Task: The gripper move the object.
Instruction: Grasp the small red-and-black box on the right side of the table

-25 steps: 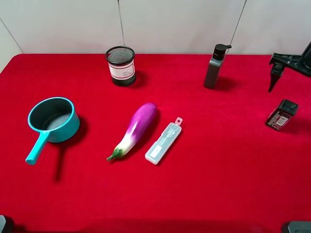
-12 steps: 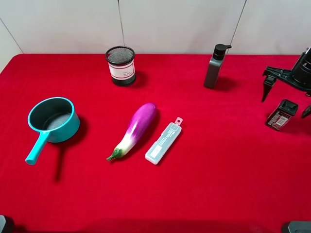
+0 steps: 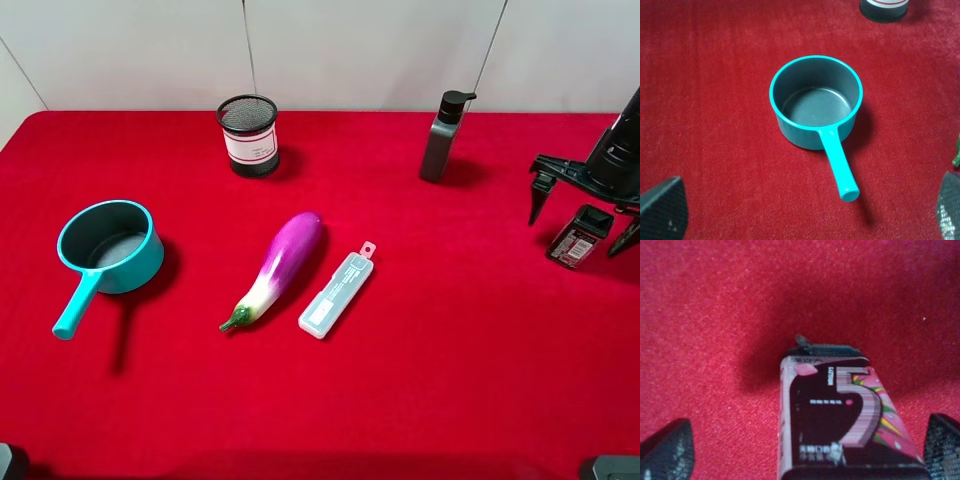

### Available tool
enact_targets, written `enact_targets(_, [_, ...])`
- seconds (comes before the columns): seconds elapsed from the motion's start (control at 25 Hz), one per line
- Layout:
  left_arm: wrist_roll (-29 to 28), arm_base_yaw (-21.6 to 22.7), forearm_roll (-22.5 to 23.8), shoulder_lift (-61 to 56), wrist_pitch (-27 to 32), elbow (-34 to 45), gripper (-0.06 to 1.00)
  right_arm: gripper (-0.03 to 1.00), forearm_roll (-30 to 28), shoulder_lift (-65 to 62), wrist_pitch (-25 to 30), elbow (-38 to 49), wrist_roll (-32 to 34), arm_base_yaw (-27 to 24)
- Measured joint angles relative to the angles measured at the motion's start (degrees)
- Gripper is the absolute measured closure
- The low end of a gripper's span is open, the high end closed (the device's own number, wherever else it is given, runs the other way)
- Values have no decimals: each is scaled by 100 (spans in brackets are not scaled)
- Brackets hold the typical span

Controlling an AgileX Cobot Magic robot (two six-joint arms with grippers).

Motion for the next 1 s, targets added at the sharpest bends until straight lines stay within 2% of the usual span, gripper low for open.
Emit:
enact_targets(0.36, [0, 0, 0, 0, 0, 0, -4, 27, 0, 46, 55, 0, -7, 0])
enact_targets(0.48, [0, 0, 0, 0, 0, 0, -4, 37, 0, 46, 92, 0, -7, 0])
enact_targets(0.68, [0, 0, 0, 0, 0, 0, -4, 63, 0, 46, 144, 0, -1, -5])
enact_targets(1.0, [0, 0, 0, 0, 0, 0, -4, 64, -11, 46, 148, 0, 86, -11])
